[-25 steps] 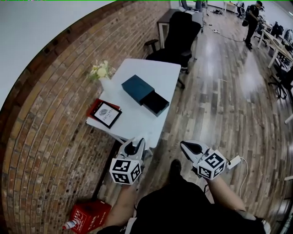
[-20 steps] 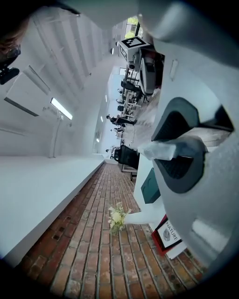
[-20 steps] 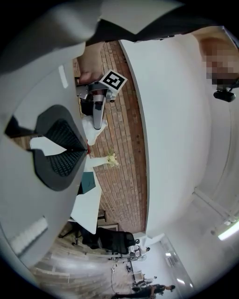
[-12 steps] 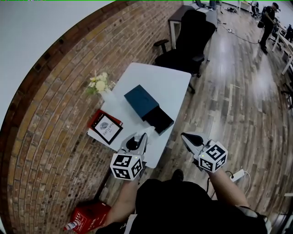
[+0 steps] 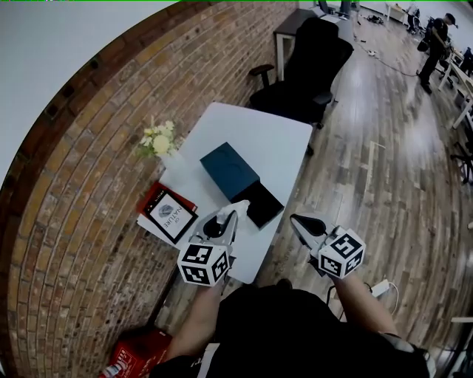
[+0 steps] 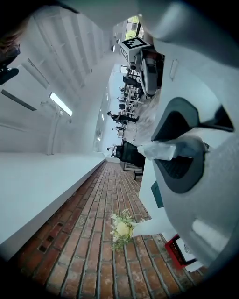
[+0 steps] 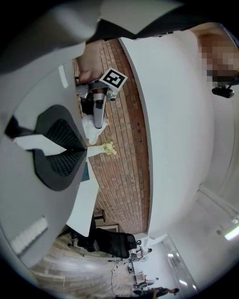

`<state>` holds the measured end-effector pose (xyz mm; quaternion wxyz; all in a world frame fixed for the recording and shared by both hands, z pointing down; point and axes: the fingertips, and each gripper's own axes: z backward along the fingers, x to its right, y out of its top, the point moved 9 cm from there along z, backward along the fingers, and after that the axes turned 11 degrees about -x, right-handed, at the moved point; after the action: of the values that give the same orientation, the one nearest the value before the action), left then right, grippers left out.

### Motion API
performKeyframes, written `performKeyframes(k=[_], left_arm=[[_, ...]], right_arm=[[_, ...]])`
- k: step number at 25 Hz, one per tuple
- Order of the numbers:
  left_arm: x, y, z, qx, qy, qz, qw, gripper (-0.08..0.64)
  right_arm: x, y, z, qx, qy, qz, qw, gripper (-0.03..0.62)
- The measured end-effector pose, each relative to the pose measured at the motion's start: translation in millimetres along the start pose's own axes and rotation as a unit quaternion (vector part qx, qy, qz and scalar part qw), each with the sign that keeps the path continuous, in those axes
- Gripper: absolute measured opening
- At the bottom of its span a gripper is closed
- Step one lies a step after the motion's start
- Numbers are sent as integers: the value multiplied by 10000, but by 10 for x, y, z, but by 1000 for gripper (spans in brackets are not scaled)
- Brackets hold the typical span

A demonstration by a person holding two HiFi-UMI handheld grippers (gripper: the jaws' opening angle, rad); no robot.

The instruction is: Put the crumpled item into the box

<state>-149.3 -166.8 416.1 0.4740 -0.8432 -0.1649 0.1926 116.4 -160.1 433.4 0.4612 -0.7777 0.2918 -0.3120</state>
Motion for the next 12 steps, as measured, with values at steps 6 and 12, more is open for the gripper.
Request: performKeyframes(k=[6, 12], left_arm=[[-259, 65, 21, 104, -87, 10, 9999, 80], [-446, -23, 34, 107, -205, 63, 9997, 80]], right_arm=[[-82, 186, -251, 6, -15, 90, 10000, -2], [-247, 191, -338, -48, -139, 164, 9998, -2]])
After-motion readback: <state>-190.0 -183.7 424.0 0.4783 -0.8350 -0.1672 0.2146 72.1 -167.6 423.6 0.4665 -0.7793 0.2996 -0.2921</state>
